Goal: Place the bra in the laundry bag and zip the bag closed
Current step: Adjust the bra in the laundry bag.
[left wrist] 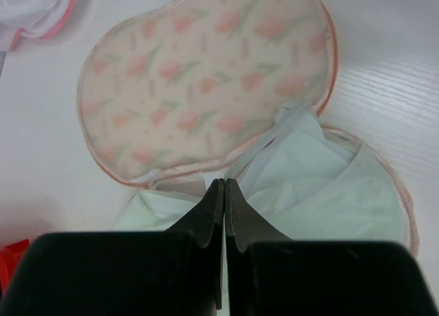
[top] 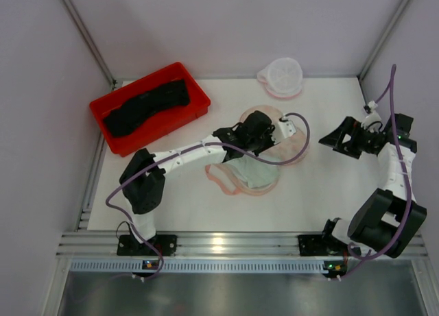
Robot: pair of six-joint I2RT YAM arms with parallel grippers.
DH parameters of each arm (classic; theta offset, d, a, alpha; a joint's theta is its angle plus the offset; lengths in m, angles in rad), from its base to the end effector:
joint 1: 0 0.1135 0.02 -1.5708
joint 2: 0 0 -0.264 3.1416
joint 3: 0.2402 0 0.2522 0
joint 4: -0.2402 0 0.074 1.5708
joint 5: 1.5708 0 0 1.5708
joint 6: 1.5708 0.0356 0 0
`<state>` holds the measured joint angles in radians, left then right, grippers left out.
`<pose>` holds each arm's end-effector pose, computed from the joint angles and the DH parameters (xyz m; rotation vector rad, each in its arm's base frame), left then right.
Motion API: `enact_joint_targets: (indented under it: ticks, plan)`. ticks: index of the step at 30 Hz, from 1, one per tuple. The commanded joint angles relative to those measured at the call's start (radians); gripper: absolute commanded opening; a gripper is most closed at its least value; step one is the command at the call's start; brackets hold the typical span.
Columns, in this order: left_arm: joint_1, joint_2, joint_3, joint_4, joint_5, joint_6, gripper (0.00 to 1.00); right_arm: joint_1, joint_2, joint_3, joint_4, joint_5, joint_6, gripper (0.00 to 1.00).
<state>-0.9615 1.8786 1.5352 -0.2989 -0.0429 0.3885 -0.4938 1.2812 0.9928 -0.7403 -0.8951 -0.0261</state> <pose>0.2522 -0.3588 0.2735 1.3721 1.7524 -0.2692 0.2299 -0.0922 0.2719 0.2305 2.2687 0.8871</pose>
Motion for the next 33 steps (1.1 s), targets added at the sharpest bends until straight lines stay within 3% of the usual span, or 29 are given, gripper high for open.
enact_joint_targets:
  ticks: [1, 7, 14, 20, 27, 33]
  plan:
    - [0.013, -0.088, -0.079, 0.084, -0.028, -0.099, 0.0, -0.002, 0.009, 0.018, 0.009, -0.05, -0.023, 0.92]
    - [0.044, -0.148, -0.179, 0.101, -0.109, -0.243, 0.0, 0.044, 0.023, 0.027, 0.012, -0.045, -0.024, 0.8]
    - [0.105, -0.228, -0.319, 0.112, -0.147, -0.392, 0.0, 0.141, 0.052, 0.043, 0.016, -0.008, -0.032, 0.51]
    - [0.136, -0.263, -0.38, 0.109, -0.121, -0.461, 0.0, 0.283, 0.113, 0.098, 0.024, 0.021, -0.038, 0.36]
    - [0.148, -0.266, -0.437, 0.077, -0.068, -0.511, 0.0, 0.468, 0.21, 0.168, 0.042, 0.036, -0.038, 0.29]
    - [0.25, -0.233, -0.416, 0.069, 0.038, -0.56, 0.02, 0.597, 0.259, 0.168, 0.099, 0.032, -0.015, 0.25]
